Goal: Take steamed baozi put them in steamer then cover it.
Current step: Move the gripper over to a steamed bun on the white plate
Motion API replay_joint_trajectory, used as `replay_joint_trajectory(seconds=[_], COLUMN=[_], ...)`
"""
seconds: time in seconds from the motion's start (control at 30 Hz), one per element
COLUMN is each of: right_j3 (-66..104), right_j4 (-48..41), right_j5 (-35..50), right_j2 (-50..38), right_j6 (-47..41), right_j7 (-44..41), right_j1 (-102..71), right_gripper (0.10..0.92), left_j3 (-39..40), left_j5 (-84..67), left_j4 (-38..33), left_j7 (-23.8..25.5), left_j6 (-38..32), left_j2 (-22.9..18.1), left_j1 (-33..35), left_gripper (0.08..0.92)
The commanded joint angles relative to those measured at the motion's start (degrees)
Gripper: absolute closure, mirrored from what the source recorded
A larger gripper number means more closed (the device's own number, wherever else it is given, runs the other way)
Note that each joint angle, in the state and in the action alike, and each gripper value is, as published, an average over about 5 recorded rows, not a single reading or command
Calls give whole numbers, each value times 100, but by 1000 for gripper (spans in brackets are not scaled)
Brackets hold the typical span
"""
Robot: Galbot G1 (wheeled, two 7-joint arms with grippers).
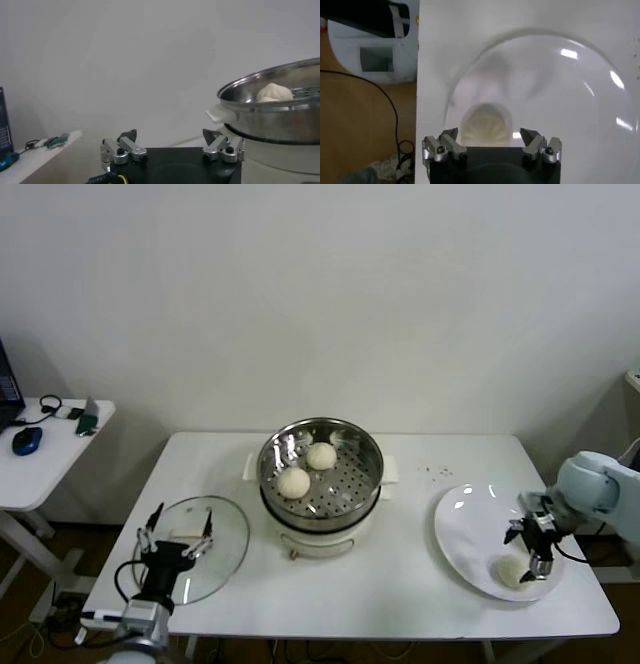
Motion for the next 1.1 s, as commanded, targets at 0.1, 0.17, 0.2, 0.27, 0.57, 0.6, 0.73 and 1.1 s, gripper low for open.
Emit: replay_joint_trajectory(seconds=[0.1, 0.17, 0.2, 0.27, 0.57, 0.6, 0.73, 1.1], right_j3=[468, 417, 400, 359, 84, 50, -19, -116], right_j4=[-410, -446, -467, -505, -574, -582, -587, -546], right_j5=[-378, -396, -405, -414, -441, -443, -441, -379], right_j2=[205, 285, 325, 389, 519, 530, 548, 520], right_j6=[55, 56, 57, 60, 112, 117, 117, 278], right_j7=[-25, -25, -24, -24, -88, -92, -94, -138], right_j1=[-665, -641, -631, -601, -378, -348, -310, -15], right_gripper=[203, 203, 203, 203, 209, 216, 253, 315], left_j3=[3, 5, 5, 4, -5, -4, 1, 4], left_j5=[19, 25, 27, 29, 21, 20, 22, 22], left_j4=[2, 3, 2, 1, 12, 13, 8, -7], left_j7=[-8, -10, -11, -13, -30, -31, -31, -27], left_j6=[21, 25, 26, 25, 27, 28, 28, 29], left_j2=[-7, -11, -12, -15, -18, -18, -30, -12], left_j1=[-5, -6, -5, -1, -17, -23, -28, -7], left_gripper=[177, 177, 177, 177, 177, 177, 177, 177])
